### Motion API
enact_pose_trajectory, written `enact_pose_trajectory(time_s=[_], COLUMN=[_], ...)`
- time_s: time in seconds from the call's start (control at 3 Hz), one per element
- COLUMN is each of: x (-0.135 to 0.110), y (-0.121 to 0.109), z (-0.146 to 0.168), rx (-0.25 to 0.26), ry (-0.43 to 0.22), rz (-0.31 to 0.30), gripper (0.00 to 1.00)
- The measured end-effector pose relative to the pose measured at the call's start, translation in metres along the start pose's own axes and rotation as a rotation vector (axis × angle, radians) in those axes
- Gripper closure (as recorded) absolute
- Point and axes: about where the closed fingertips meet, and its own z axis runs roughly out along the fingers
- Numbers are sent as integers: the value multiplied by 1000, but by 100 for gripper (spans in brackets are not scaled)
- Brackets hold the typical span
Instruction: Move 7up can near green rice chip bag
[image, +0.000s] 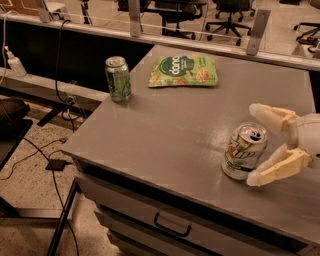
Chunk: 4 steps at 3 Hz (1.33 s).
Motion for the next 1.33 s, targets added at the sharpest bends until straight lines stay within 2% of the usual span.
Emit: enact_pose_trajectory(time_s=[0.33,1.33], x=[2,-2], y=[1,3], z=[4,9], rx=[-22,-31], ry=[-11,-9], rz=[29,20], gripper=[12,80])
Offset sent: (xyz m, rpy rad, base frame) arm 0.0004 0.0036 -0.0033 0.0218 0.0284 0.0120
